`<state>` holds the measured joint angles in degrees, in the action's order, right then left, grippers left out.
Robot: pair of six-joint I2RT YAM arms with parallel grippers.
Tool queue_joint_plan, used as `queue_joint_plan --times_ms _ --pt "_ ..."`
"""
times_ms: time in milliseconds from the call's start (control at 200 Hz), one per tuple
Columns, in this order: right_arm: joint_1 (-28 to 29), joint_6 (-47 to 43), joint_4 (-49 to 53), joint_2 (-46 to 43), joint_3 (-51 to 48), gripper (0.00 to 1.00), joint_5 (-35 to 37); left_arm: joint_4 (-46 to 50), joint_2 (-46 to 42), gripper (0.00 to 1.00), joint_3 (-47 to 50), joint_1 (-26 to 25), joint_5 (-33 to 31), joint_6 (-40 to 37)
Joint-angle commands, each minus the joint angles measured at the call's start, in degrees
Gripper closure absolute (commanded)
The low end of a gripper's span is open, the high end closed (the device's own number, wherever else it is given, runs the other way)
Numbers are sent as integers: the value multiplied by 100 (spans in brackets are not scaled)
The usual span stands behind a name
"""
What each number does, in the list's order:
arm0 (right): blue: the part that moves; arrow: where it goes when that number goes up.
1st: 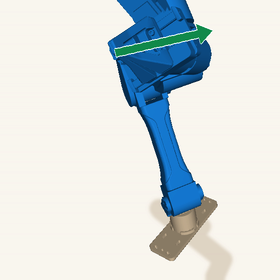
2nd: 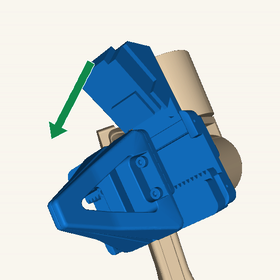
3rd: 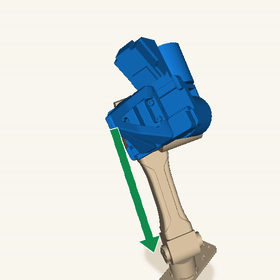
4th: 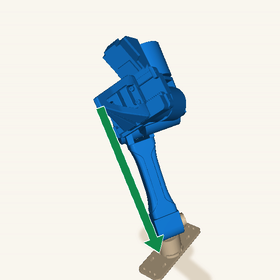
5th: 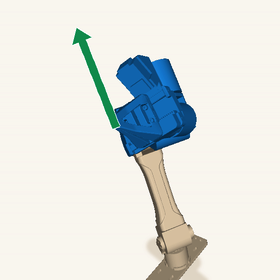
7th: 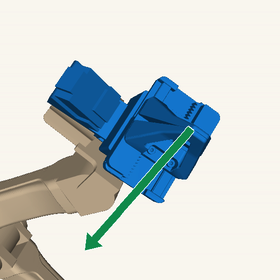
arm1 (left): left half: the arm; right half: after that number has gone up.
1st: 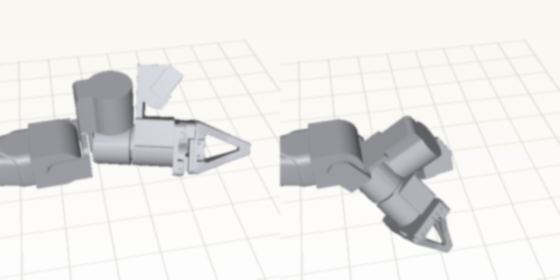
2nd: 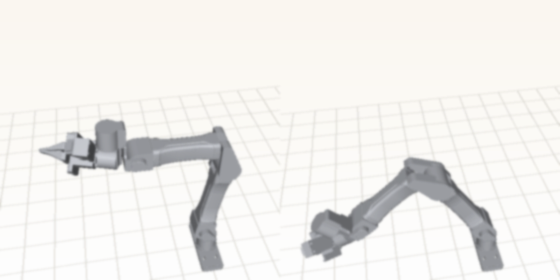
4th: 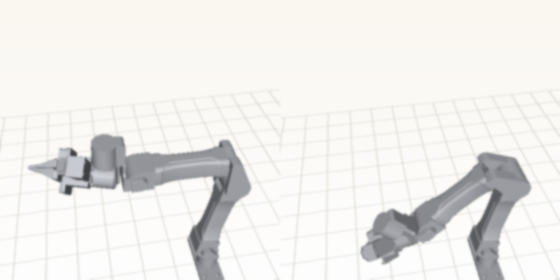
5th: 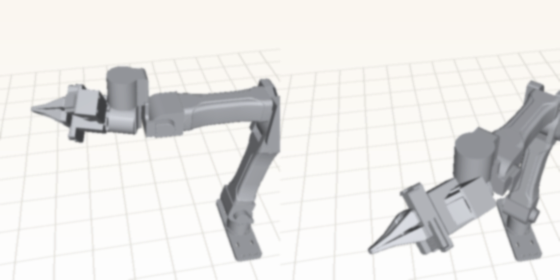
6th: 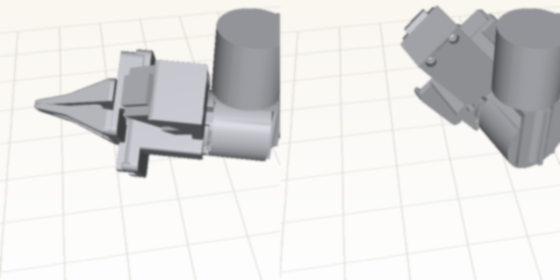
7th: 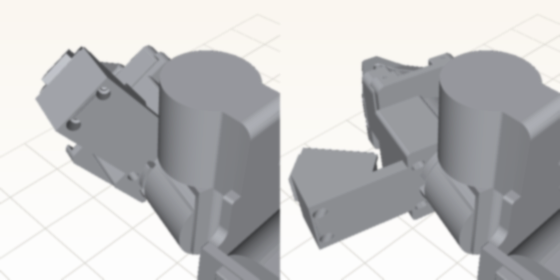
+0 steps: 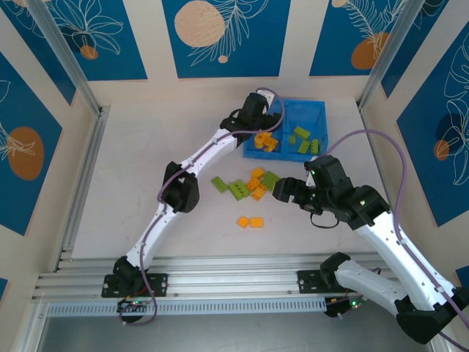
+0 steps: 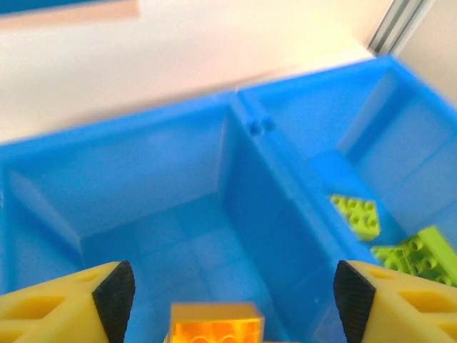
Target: Sort the legos into containers by color
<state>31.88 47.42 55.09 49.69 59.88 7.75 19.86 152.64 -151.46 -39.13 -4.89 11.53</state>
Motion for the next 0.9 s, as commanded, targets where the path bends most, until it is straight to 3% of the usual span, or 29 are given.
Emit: queue_joint_plan --times_ms 0,150,210,395,500,600,760,895 --pt "20 76 106 -60 15 11 78 -110 -374 16 -213 -32 -65 69" --pt "19 68 51 -48 -95 10 163 560 -1173 10 -50 -123 35 -63" --pt "10 33 37 -22 -158 9 235 635 -1781 9 529 -191 141 -123" --pt "-15 -309 -95 311 -281 9 203 -1690 -4851 7 5090 -451 758 -744" --pt "36 -596 -360 780 -276 10 -198 -1987 -6348 4 6730 -572 835 -1303" --pt "225 -746 -689 1355 -178 11 -442 -1620 -7643 0 7856 -595 906 -1888" --pt "680 -937 -1050 2486 297 13 -322 -107 -9478 0 9121 -614 1488 -3207" --pt "1097 -1301 -1047 3656 1070 24 96 1196 -10674 0 9701 -613 953 -3754"
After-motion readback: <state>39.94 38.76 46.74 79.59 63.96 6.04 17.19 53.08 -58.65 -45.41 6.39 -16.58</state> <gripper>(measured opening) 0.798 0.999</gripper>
